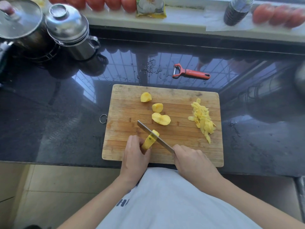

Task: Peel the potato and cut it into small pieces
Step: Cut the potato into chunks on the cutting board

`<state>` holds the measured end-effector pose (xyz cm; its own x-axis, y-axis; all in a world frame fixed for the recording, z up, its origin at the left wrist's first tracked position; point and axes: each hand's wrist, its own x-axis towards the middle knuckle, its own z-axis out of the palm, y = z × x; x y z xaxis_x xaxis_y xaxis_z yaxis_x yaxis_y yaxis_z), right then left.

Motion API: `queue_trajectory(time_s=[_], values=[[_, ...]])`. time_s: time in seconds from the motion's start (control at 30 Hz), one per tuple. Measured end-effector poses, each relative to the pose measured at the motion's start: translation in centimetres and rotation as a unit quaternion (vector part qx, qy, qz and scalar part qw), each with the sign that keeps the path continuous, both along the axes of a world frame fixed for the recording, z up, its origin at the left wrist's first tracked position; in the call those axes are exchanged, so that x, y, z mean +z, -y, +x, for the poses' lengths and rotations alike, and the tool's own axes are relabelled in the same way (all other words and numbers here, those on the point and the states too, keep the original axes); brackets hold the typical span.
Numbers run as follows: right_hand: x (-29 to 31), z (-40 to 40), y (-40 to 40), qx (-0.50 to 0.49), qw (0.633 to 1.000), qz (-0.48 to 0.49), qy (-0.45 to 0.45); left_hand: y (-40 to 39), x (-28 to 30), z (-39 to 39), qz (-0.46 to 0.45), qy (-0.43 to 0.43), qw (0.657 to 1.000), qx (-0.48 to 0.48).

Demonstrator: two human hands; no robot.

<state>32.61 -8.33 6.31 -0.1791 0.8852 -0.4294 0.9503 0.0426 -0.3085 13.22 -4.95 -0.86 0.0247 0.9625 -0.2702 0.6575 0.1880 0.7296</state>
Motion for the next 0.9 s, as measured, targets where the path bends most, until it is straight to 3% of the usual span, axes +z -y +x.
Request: queue_trajectory(time_s=[0.3, 0.9], values=[[-0.3, -0.1, -0.1, 0.0, 1.0, 0.004, 0.019, -0.1, -0.3, 0.2, 0.062, -0.03, 0.997, -0.038], [-0.7, -1.9, -1.2, 0.026, 0.991, 0.077, 0.104, -0.4, -0.1, 0.5, 0.016, -0.035, 0.999, -0.012]])
